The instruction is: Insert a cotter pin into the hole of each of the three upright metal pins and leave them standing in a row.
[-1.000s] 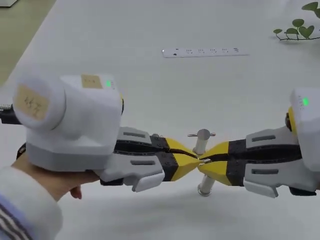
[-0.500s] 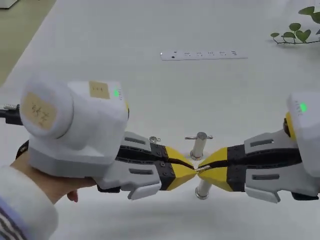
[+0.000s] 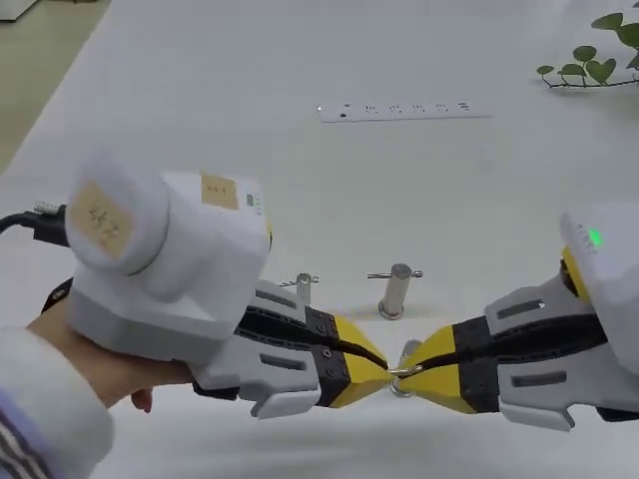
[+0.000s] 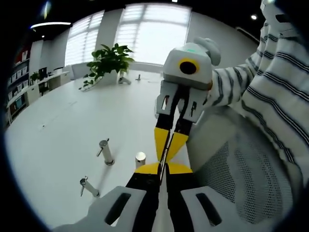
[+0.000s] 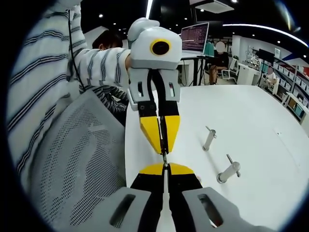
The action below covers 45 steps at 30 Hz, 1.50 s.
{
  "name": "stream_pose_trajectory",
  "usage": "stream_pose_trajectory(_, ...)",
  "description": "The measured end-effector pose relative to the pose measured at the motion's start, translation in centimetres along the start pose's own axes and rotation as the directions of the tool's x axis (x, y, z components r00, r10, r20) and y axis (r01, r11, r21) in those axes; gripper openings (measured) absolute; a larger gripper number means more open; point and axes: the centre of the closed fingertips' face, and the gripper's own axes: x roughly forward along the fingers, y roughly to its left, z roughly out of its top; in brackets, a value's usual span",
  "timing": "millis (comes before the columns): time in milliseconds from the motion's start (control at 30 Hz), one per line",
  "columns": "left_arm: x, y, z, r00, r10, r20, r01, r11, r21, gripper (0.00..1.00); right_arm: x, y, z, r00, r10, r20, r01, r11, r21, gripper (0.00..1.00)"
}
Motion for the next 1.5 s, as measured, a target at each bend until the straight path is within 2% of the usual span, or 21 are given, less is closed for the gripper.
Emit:
stream_pose_trajectory(67,0.1,0.1,-0.4,0.9998,0.009,-0.016,-0.008,1.000,0.025,0.00,0.0,0.0,-0.2,1.0000,-0.002,-0.004,0.002,1.000,0.000,0.00)
stream_pose_trajectory(133,0.2,0.2,-0.7,0.9996,0.010,-0.026,-0.010,1.000,0.018,0.02,-0.1,0.0,-0.2,1.0000,-0.005,-0.005,0.005,1.000,0.000,0.00)
stream_pose_trajectory(267,0.1,0.9,-1.0,0.9985,0.050,-0.022,-0.049,0.998,0.026,0.13,-0.6,-0.3,-0.7,0.9996,-0.023,-0.019,0.023,1.000,0.002,0.00)
stream_pose_trajectory(467,0.3,1.7,-1.2,0.9968,0.076,-0.024,-0.076,0.997,0.002,0.15,-2.0,-0.9,-2.2,0.9976,-0.051,-0.047,0.051,0.999,0.013,0.00)
stream_pose_trajectory(733,1.6,2.3,-1.1,0.9957,0.085,-0.037,-0.085,0.996,-0.003,0.19,-3.7,-2.3,-4.7,0.9908,-0.093,-0.099,0.096,0.995,0.026,0.00)
stream_pose_trajectory(833,2.3,2.3,-1.0,0.9960,0.082,-0.036,-0.081,0.997,0.012,0.21,-4.2,-2.9,-5.4,0.9879,-0.106,-0.113,0.110,0.993,0.029,0.00)
stream_pose_trajectory(967,3.3,3.0,-0.8,0.9933,0.103,-0.052,-0.101,0.994,0.053,0.26,-4.3,-3.7,-6.1,0.9845,-0.121,-0.127,0.127,0.991,0.036,0.00)
stream_pose_trajectory(1133,4.3,3.4,-0.4,0.9931,0.106,-0.051,-0.103,0.993,0.058,0.25,-4.2,-4.2,-6.5,0.9825,-0.127,-0.136,0.133,0.991,0.030,0.00)
stream_pose_trajectory(1500,5.4,3.9,-1.2,0.9891,0.113,-0.094,-0.106,0.991,0.081,0.20,-3.6,-4.5,-6.9,0.9822,-0.116,-0.148,0.121,0.992,0.027,0.00)
